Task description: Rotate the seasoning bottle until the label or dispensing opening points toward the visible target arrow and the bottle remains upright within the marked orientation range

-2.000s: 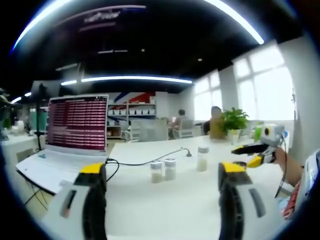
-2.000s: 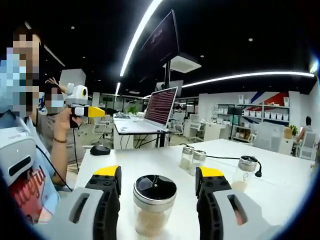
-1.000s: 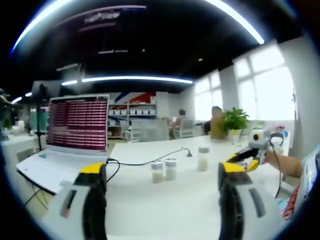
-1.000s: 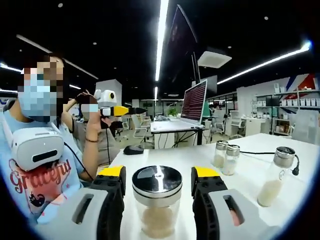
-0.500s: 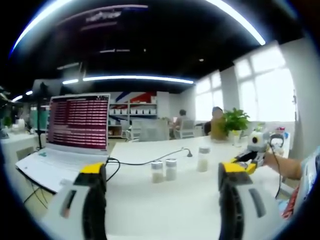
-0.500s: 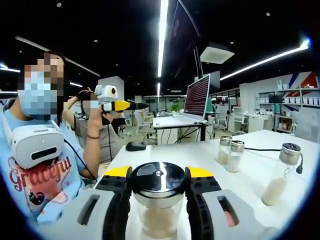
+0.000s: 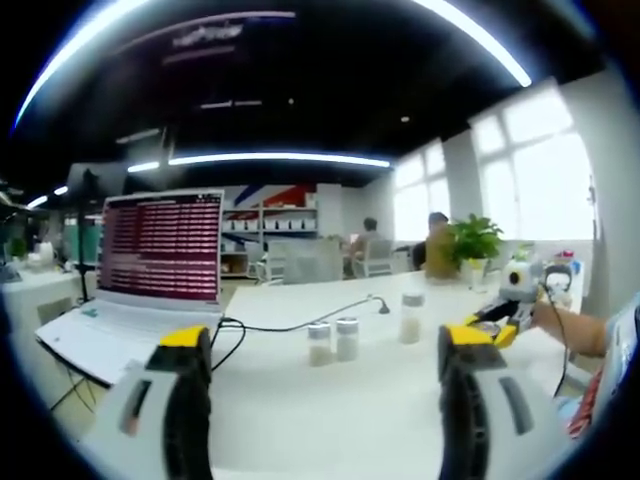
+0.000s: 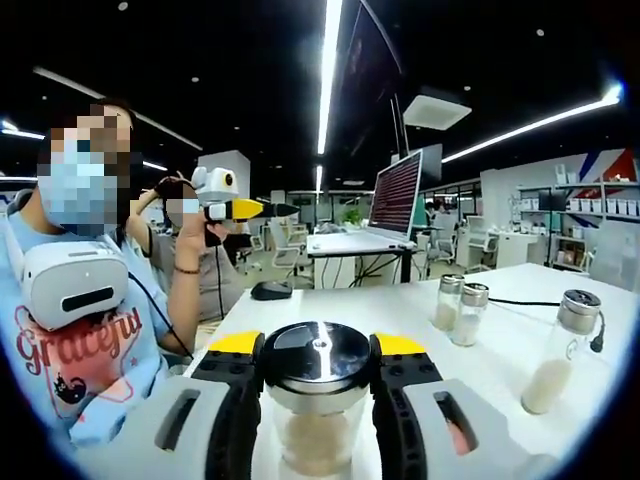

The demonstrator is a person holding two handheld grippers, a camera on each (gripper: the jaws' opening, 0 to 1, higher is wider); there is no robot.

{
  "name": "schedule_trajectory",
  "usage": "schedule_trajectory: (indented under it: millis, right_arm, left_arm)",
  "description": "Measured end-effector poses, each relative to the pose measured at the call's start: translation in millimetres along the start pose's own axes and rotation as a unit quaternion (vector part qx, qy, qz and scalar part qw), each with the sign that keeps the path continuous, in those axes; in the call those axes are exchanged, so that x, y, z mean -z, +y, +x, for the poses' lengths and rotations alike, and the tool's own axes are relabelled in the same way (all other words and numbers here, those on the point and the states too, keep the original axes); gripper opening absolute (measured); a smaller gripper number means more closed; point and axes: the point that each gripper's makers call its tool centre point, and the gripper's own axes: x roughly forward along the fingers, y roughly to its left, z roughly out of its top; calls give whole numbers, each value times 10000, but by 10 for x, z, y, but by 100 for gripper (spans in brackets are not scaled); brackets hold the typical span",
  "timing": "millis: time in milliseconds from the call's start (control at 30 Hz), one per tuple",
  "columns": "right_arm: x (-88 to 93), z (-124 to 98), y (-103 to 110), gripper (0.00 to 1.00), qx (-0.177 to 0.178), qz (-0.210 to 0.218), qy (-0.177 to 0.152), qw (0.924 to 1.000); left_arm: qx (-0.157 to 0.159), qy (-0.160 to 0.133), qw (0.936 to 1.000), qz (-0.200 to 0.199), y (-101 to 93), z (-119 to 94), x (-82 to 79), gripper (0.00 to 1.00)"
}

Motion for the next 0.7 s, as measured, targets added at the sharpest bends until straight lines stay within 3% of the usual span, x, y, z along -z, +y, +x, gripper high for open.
schedule_trajectory:
  millis: [700]
  right_arm:
    - [12,-11,-34,41,341,77,47,9994]
  left_arm:
    - [-31,-14,9999,-107,60,10,-15,100]
